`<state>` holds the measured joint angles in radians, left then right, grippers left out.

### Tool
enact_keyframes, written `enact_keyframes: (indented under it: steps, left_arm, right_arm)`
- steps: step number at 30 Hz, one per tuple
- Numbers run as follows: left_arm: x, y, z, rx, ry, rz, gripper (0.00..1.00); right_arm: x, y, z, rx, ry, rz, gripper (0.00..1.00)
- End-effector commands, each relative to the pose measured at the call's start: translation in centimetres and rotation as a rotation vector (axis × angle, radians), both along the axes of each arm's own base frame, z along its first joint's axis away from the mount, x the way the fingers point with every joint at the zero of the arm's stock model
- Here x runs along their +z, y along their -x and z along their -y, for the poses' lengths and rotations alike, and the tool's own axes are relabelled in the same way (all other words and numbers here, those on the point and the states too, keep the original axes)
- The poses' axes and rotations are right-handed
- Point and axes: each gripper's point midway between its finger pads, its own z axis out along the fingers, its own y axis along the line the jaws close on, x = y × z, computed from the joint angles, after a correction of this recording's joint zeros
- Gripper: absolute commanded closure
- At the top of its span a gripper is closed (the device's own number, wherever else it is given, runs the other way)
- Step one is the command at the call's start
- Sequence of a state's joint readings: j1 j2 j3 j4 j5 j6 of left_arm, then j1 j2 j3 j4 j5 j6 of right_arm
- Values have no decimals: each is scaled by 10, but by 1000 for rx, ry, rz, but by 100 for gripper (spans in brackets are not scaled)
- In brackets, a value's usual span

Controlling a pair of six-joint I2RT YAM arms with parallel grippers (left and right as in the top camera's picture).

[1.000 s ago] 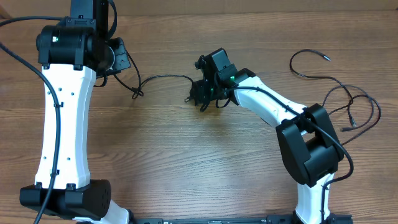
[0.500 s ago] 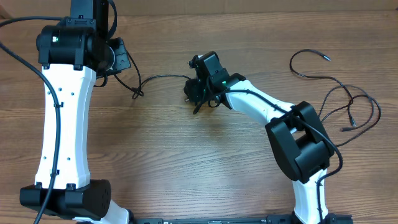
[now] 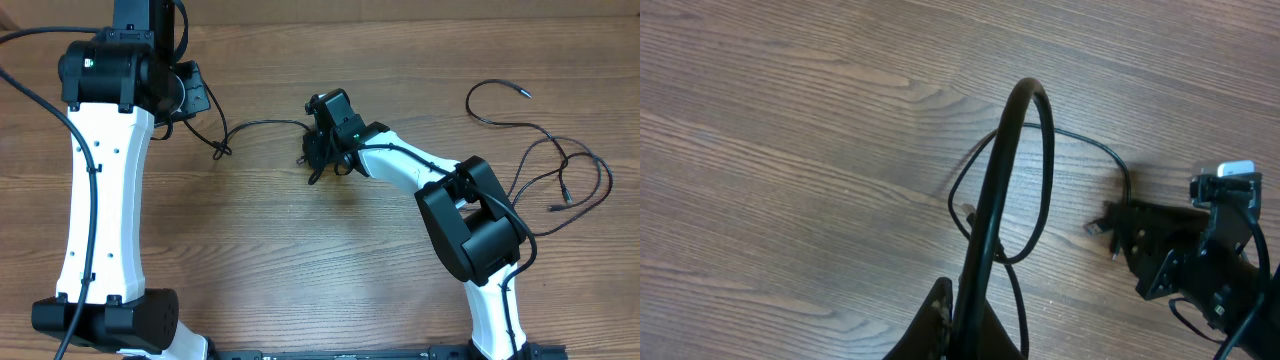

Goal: Untangle cables

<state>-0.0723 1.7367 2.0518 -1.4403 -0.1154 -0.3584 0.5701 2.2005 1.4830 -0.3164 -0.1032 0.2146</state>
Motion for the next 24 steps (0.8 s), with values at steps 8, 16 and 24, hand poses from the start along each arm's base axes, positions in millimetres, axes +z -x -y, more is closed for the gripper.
enact_keyframes:
  steps: [8, 16, 24]
  left_arm:
    - [1, 1, 1, -22, -5, 1, 96]
    - [1, 0, 1, -22, -5, 4, 96]
    - [1, 0, 1, -22, -5, 3, 96]
  right_arm:
    - [24, 0, -4, 13, -24, 26, 96]
    - [92, 47, -62, 217, -224, 17, 96]
    - [77, 62, -63, 179, -73, 40, 47]
